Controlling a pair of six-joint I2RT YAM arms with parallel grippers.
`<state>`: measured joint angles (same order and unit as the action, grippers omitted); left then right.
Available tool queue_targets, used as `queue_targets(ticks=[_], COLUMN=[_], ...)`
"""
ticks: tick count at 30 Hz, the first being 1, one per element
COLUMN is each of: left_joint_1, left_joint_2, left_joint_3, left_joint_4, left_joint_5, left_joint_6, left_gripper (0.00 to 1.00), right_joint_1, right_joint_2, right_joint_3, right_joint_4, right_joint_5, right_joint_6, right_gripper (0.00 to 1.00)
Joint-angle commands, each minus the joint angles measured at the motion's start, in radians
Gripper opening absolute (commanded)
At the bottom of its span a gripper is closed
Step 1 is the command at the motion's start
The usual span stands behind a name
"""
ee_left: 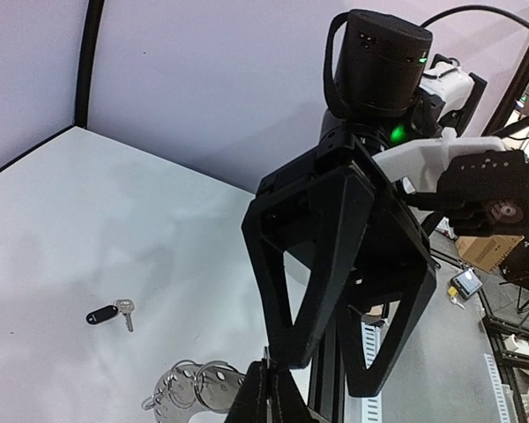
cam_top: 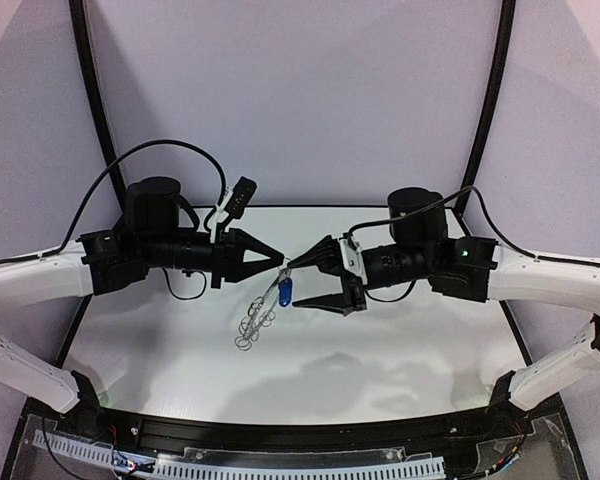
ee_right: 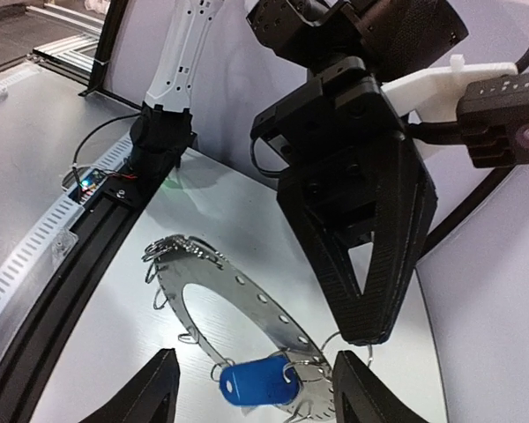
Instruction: Put the keys on the keyring
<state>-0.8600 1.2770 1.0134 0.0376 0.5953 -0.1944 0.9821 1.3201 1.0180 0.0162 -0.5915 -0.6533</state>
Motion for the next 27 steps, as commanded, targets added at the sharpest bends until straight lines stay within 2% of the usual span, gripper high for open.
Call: queue_targets(ticks=[1,4,8,9,10,12,14,18,20,22,27], left_joint_1=[-0.001,-0.001,-0.001,-0.001,-0.001,0.0,0.003,0.015,0.023,0.033,0.058], left_joint_2=[-0.021,-0.027,-0.039,-0.04,-0.041,-0.035,-0.031,-0.015,0.005,0.015,0.026], left_joint_3=[-0.001,-0.003,-0.011,-0.013,-0.019,-0.036,-0.054,-0.109,-0.104,-0.119,-0.228], left_joint_4=[0.03,0.01,-0.009,-0.014,-0.026,-0.073,-0.094,-0.063,-0.113,-0.152,-0.122], left_joint_5=[-0.009,0.008,0.025,-0.009,-0.036,-0.254,-0.364,-0.519,-0.596,-0.637,-0.616], left_joint_6=[0.008,0.028,0.067,0.073,0.085,0.105,0.105,0.057,0.048,0.058,0.115], left_gripper=[0.01,0.01,0.01,0.01,0.01,0.01,0.01,0.01,0.01,0.01,0.01], right_joint_1=[0.004,0.004,0.002,-0.002,-0.006,-0.015,-0.017,-0.019,-0.022,-0.027,-0.039], right_joint_2=[-0.053,-0.103,-0.122,-0.12,-0.116,-0.105,-0.101,-0.09,-0.086,-0.085,-0.072], right_joint_3=[-0.024,-0.085,-0.111,-0.111,-0.109,-0.117,-0.133,-0.169,-0.176,-0.186,-0.19], right_joint_4=[0.028,0.126,0.165,0.169,0.168,0.191,0.217,0.293,0.3,0.295,0.25], right_joint_5=[0.068,0.138,0.275,0.311,0.348,0.472,0.562,0.808,0.909,0.931,1.013], right_joint_6=[0.026,0.055,0.109,0.131,0.157,0.24,0.282,0.363,0.395,0.413,0.48], right_gripper=[0.63,0.69,0.96,0.98,0.98,0.98,0.98,0.98,0.98,0.98,0.98])
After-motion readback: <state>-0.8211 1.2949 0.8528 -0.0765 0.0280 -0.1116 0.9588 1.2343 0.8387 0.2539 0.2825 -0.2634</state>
